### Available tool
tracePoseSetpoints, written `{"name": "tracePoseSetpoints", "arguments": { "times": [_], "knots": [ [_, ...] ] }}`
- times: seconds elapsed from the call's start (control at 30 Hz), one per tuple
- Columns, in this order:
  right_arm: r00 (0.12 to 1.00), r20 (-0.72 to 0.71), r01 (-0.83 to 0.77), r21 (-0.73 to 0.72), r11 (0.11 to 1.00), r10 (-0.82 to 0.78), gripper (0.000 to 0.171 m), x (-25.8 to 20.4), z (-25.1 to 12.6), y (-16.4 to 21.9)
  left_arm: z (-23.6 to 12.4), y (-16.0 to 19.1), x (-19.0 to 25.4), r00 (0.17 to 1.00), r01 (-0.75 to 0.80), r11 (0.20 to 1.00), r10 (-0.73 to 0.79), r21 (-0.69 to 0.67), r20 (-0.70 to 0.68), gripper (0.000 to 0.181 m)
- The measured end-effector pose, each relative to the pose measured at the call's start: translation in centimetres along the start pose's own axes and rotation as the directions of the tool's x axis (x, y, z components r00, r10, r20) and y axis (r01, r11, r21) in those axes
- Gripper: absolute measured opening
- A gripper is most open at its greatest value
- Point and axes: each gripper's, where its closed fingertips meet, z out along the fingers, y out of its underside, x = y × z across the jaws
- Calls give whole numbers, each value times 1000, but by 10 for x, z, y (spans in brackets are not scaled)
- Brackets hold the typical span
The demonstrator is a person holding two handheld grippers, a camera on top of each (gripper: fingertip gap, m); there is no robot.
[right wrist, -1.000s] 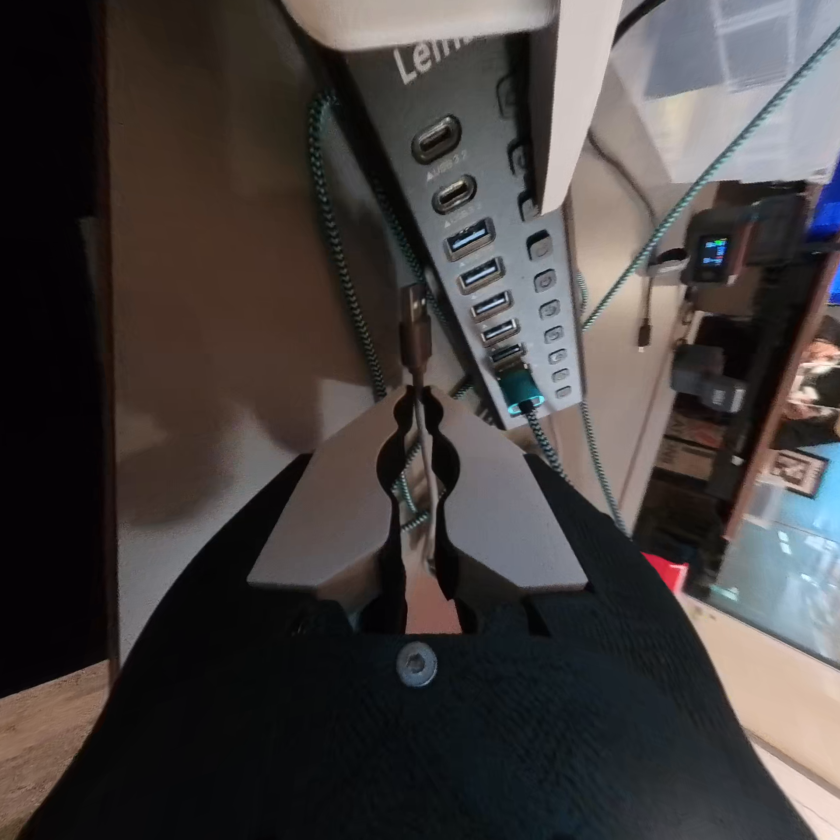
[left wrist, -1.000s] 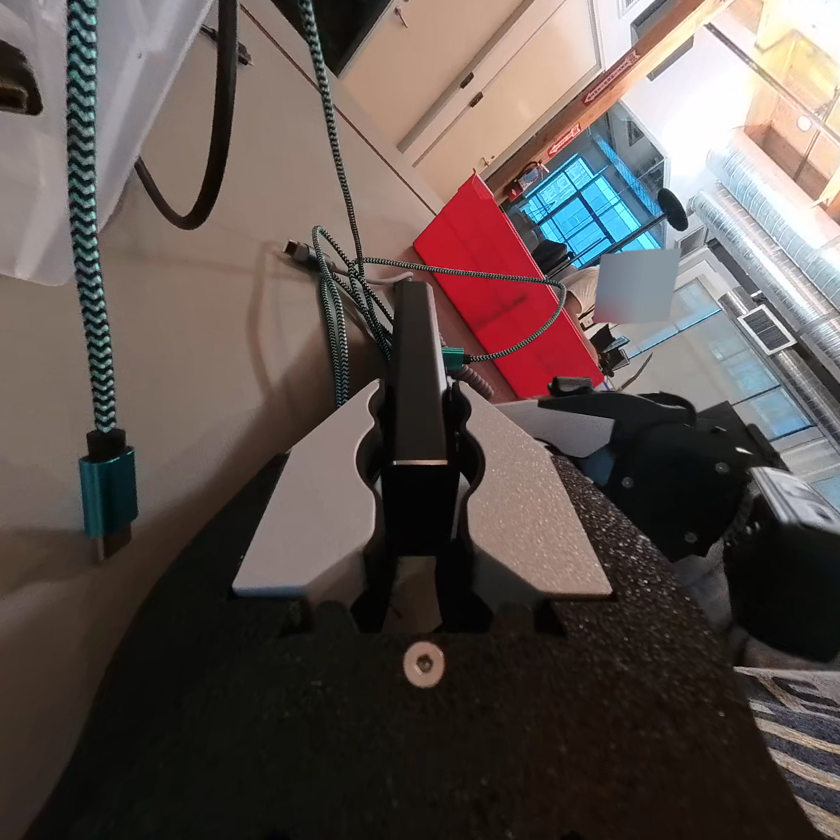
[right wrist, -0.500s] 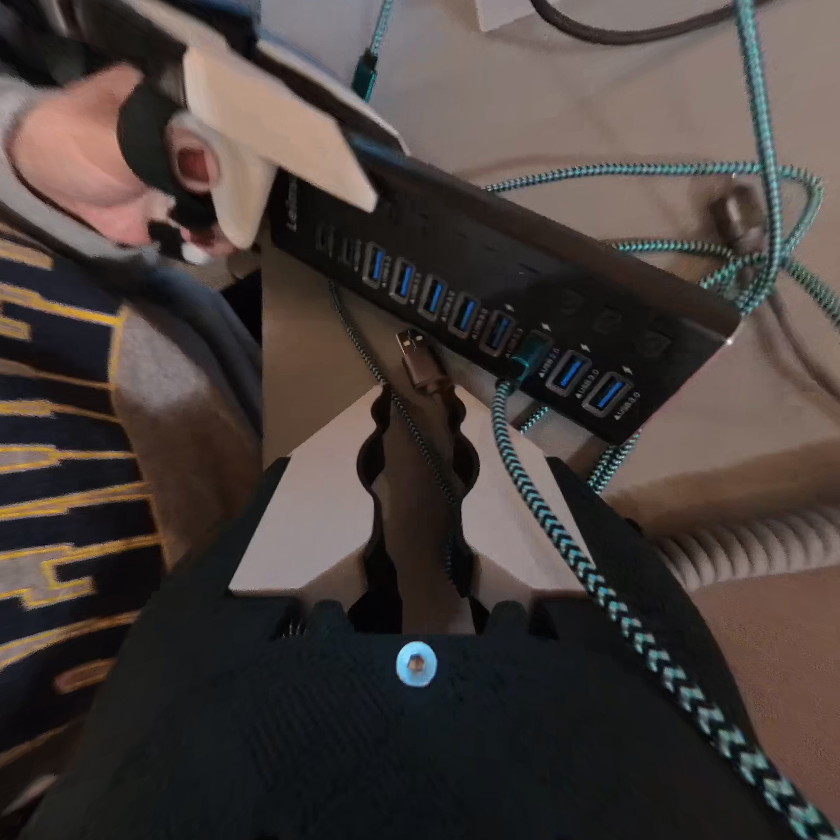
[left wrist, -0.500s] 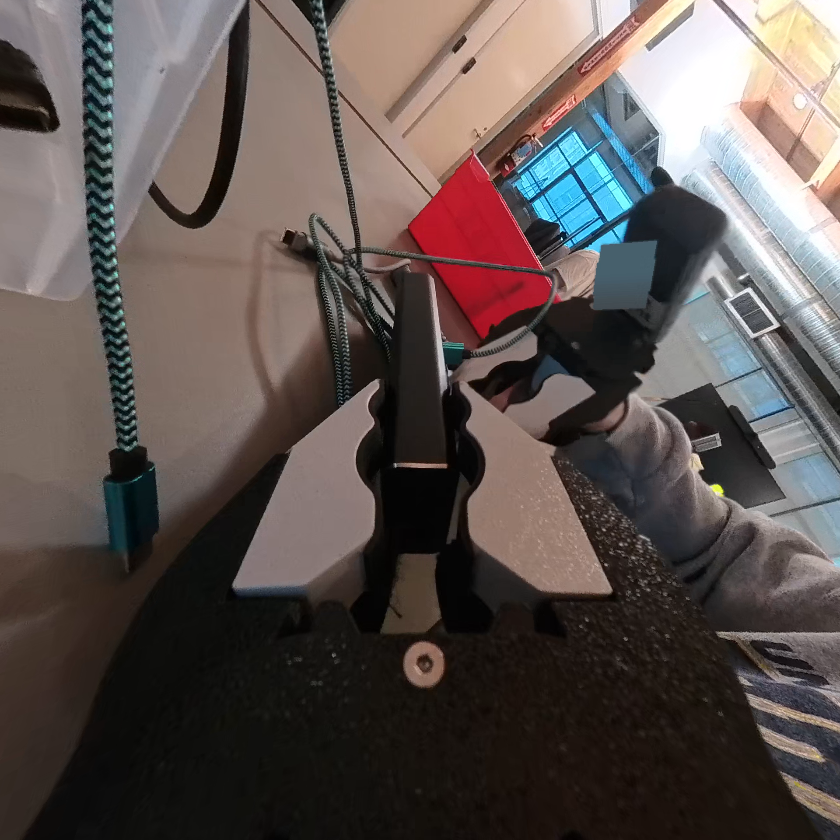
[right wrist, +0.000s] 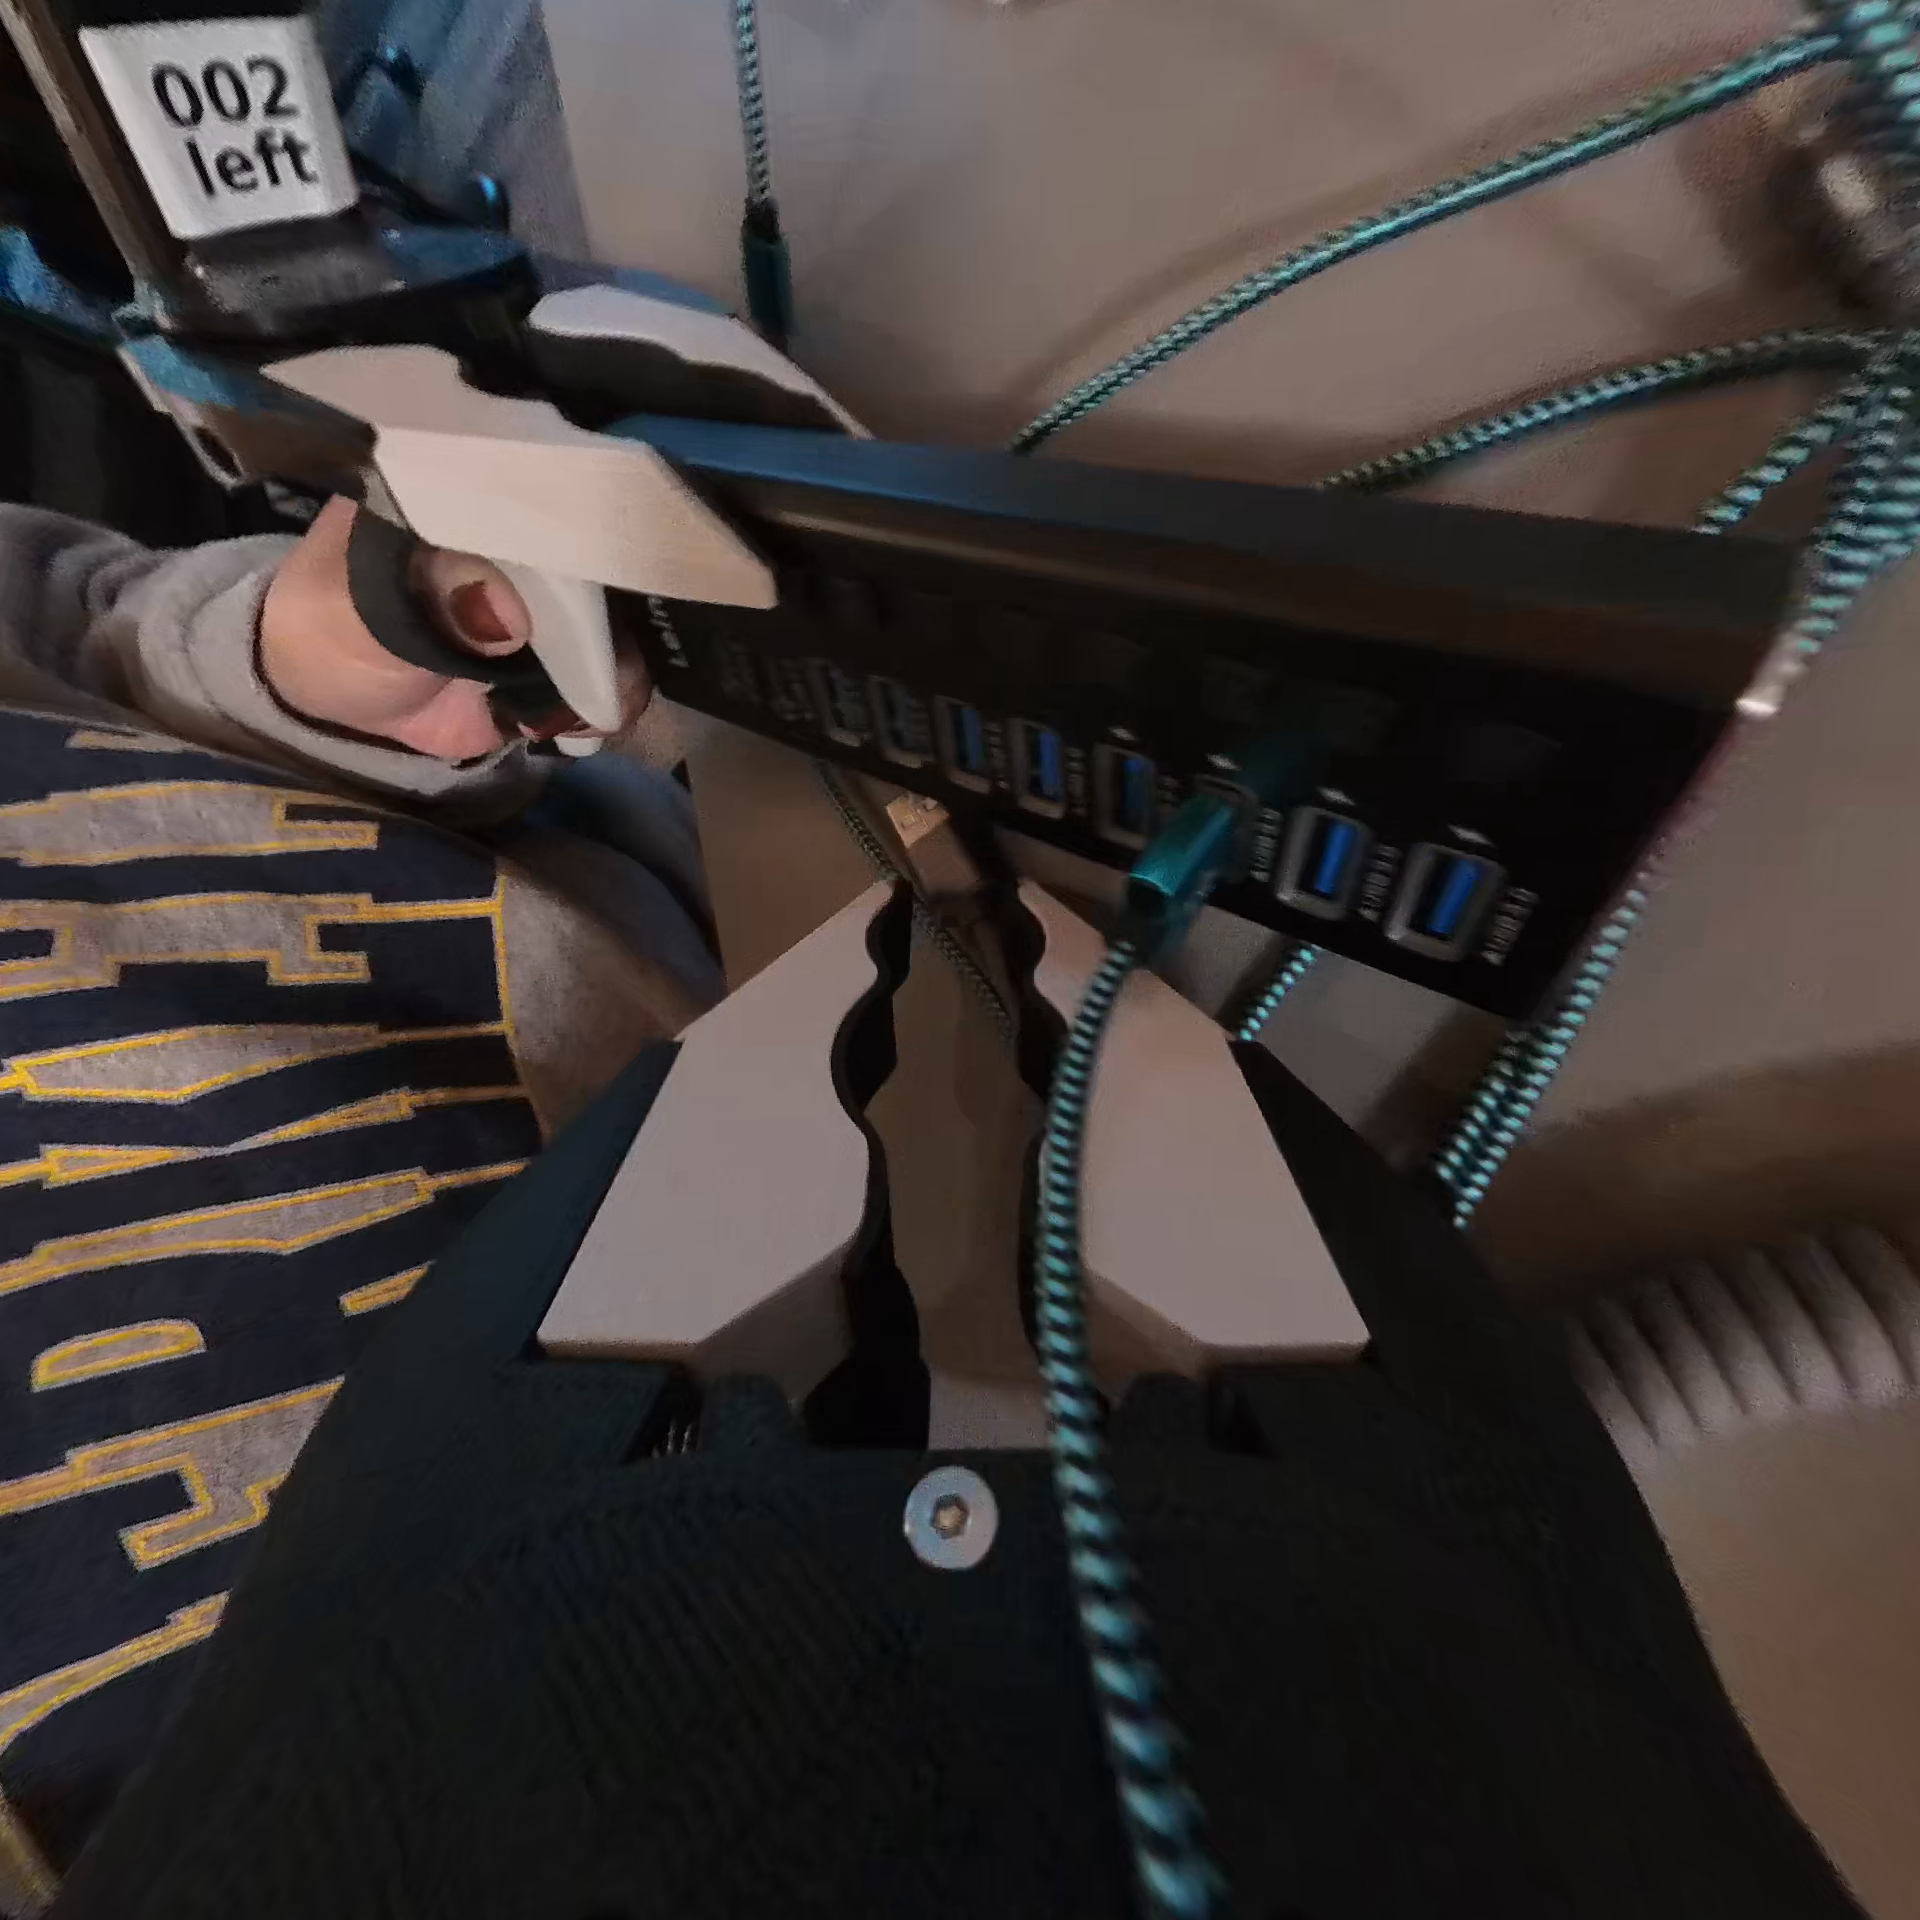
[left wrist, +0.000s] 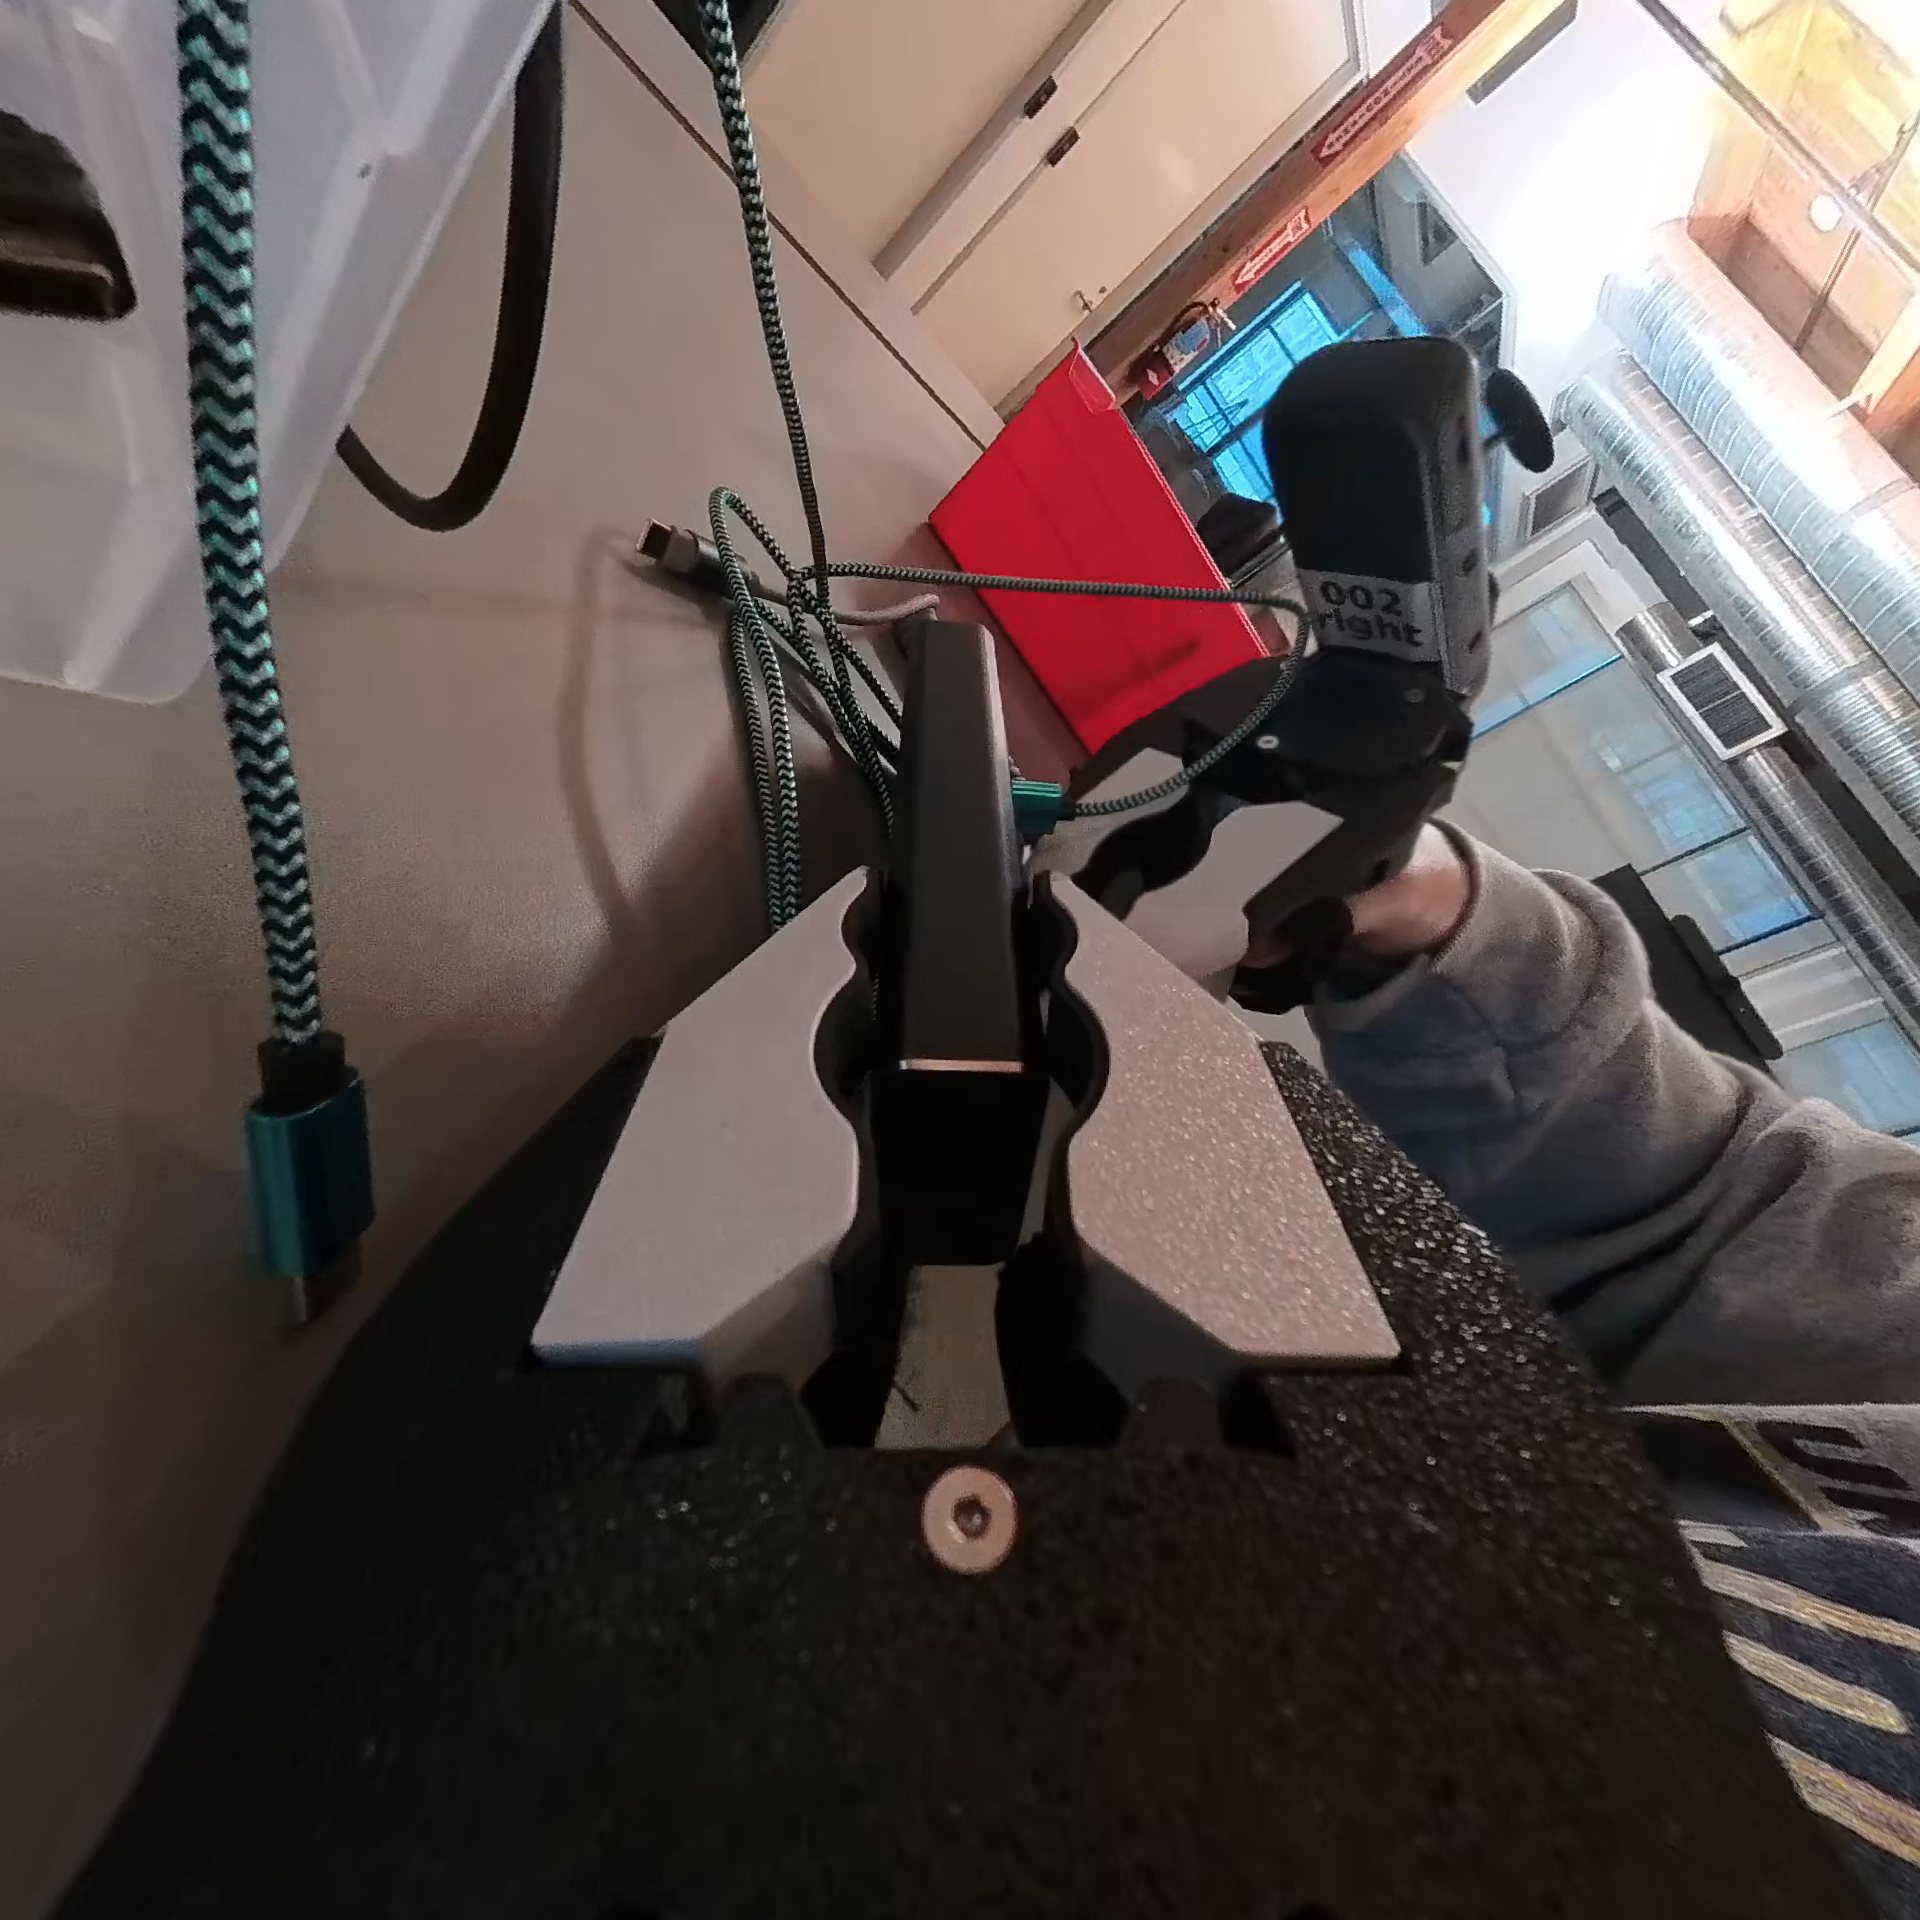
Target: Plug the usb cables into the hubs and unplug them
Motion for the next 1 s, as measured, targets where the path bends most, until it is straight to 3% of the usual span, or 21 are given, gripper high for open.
{"name": "tracePoseSetpoints", "arguments": {
  "times": [0.27,0.33,0.53,0.7,0.77,0.9,1.0],
  "knots": [
    [982,-86,168,-7,986,-168,9,-3,6,0,0,0,0,1000,4,1000,-4,2,1,26],
    [959,-136,253,23,967,-248,0,-4,2,-3,-1,-1,0,1000,22,1000,-22,8,2,27],
    [787,-371,520,-32,854,-493,0,-1,-3,6,-1,-4,-1,999,50,998,-50,38,6,26],
    [680,-505,620,10,784,-531,0,2,-18,-1,-5,-12,-6,998,51,997,-53,57,38,27],
    [682,-508,620,20,784,-526,7,7,-22,-3,-12,-20,-8,997,49,995,-55,88,57,27],
    [779,-389,558,74,827,-491,19,9,-22,-3,-27,-35,-7,996,17,992,-28,124,82,22],
    [780,-329,570,23,821,-532,20,12,-17,1,-30,-34,-2,993,-54,994,44,94,110,22]
  ]
}}
